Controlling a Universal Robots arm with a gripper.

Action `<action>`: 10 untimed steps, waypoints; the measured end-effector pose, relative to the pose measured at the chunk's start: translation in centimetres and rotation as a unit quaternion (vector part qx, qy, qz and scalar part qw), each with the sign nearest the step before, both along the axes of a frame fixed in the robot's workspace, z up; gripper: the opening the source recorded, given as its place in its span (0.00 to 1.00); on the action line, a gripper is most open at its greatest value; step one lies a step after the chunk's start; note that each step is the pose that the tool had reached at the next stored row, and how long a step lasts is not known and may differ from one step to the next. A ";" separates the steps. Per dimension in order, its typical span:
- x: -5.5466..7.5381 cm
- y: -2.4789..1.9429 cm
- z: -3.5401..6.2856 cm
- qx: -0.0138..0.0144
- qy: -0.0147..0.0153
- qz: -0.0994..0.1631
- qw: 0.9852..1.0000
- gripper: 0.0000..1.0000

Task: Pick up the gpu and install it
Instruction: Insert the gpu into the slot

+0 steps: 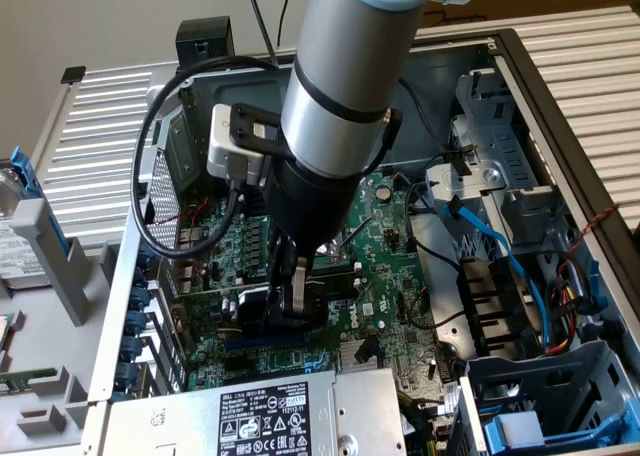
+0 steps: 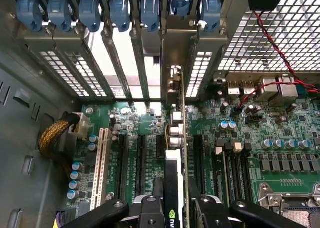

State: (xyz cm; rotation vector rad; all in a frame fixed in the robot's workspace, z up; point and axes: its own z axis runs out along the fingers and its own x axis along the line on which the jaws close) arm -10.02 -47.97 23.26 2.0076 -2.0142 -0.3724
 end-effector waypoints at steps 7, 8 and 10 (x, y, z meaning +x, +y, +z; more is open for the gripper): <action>0.0 0.01 0.26 0.000 0.000 0.000 1.000 0.29; 0.0 0.03 0.27 0.000 0.000 0.000 1.000 0.29; 0.0 0.12 0.27 0.000 -0.001 0.000 1.000 0.29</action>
